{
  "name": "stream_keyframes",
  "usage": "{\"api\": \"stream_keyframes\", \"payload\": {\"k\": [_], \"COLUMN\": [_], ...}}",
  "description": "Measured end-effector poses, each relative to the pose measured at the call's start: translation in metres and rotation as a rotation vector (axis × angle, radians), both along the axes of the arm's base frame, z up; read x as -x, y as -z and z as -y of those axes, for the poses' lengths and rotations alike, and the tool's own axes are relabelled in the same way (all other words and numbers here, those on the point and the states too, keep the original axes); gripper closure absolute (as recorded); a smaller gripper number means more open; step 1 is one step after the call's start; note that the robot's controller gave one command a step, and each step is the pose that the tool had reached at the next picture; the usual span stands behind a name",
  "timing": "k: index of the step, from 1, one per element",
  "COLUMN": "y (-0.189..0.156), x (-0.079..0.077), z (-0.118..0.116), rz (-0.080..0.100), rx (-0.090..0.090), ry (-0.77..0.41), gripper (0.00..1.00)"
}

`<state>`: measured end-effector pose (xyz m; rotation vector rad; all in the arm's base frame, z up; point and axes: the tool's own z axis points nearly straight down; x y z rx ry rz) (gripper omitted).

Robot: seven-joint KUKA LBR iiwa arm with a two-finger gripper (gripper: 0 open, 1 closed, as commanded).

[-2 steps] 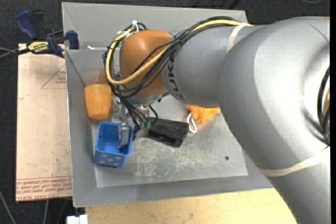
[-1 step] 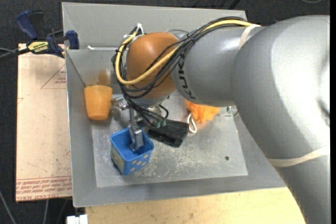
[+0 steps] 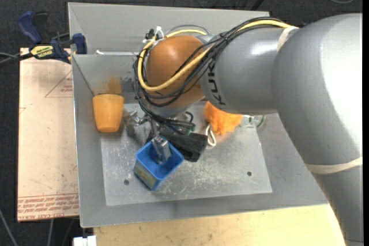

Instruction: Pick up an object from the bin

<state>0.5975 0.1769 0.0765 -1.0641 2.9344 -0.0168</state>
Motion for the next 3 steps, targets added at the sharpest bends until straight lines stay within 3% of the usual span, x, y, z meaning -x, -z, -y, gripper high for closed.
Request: {"api": "stream_keyframes", "payload": {"k": [1,2,3], "y": [0.001,0.003,0.002], "x": [0.010,0.020,0.044], "z": [0.003,0.004,0.062], "rz": [-0.001,0.000,0.011], "rx": [0.007,-0.002,0.000], "ry": [-0.175,-0.012,-0.213], "gripper": [0.00,0.00,1.00]}}
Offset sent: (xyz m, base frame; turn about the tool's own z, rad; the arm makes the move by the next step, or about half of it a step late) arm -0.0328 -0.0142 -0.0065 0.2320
